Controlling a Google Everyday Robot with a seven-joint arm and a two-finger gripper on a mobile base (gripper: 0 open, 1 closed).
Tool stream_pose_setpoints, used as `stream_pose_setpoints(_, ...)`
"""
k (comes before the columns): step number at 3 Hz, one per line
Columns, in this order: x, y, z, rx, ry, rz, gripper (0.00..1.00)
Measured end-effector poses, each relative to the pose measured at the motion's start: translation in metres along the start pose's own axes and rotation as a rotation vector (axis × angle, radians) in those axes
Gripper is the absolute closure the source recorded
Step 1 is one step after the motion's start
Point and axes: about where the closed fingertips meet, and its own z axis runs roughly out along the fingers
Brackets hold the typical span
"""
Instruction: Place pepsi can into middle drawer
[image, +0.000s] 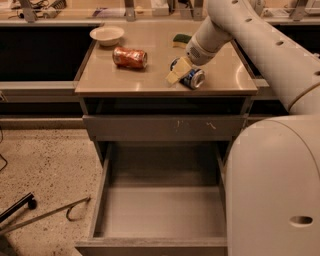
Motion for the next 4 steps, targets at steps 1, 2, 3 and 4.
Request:
stream_pose_setpoints(1, 0.005, -0.0007, 0.0062, 0.008, 0.026, 0.003, 0.0)
stream_pose_setpoints(2, 0.0084, -0.001, 0.0095, 0.01, 0.039, 0.006, 0.0)
stream_pose_setpoints(3, 0.0084, -0.001, 0.0095, 0.01, 0.039, 0.006, 0.19)
stream_pose_setpoints(4, 0.0084, -0.001, 0.0096, 0.01, 0.039, 0.006, 0.43)
